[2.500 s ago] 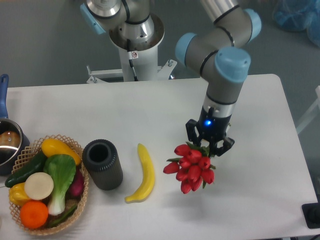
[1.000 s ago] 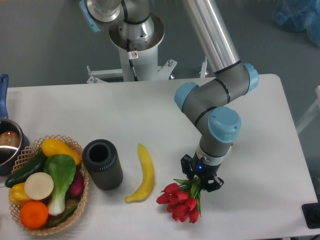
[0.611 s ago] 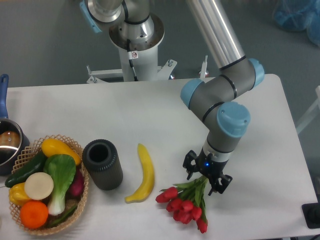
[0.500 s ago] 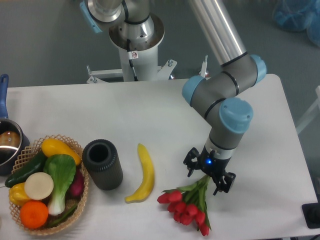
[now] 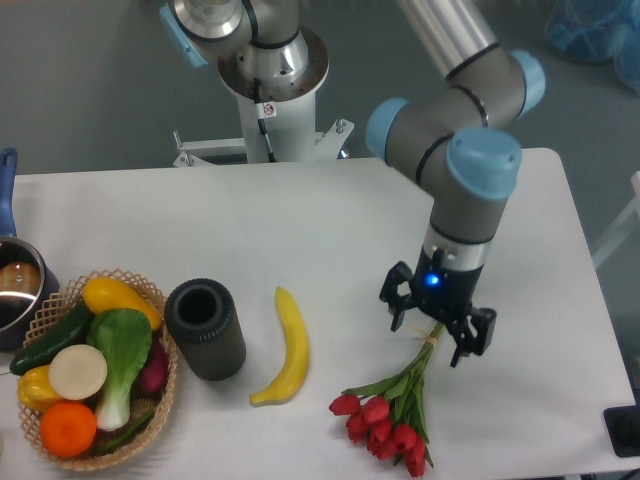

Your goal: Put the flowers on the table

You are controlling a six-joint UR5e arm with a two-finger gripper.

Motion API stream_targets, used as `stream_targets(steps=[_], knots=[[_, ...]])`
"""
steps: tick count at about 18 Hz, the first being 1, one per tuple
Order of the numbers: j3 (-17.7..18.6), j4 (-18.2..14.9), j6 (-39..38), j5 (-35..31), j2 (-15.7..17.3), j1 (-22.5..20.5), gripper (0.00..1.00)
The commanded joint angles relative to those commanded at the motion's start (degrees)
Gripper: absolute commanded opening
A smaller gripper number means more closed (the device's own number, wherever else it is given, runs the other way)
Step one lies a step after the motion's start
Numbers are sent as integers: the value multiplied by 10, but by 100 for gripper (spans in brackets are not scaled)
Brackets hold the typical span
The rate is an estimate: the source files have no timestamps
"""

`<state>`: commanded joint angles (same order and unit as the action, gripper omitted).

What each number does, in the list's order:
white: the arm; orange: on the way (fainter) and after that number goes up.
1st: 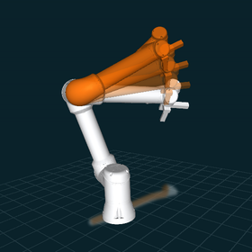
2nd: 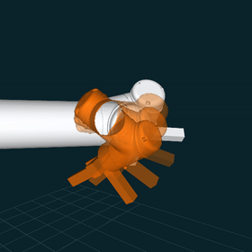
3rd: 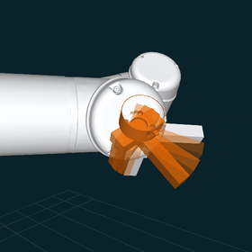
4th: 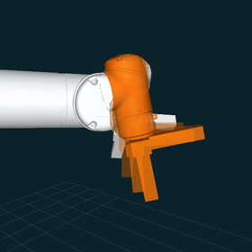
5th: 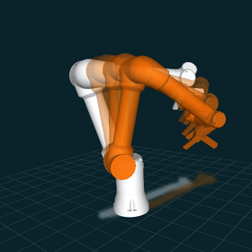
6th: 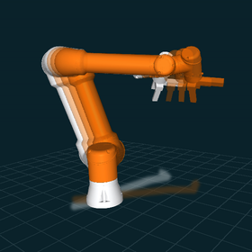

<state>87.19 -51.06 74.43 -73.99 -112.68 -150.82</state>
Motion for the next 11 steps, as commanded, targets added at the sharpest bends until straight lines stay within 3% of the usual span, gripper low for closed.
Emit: stream_targets(steps=[2, 4, 7, 11], knots=[[7, -3, 67, -39, 8, -11, 100], [9, -29, 133, -61, 26, -33, 100], [11, -70, 186, -56, 47, -63, 100], [27, -78, 215, -27, 66, -92, 100]])
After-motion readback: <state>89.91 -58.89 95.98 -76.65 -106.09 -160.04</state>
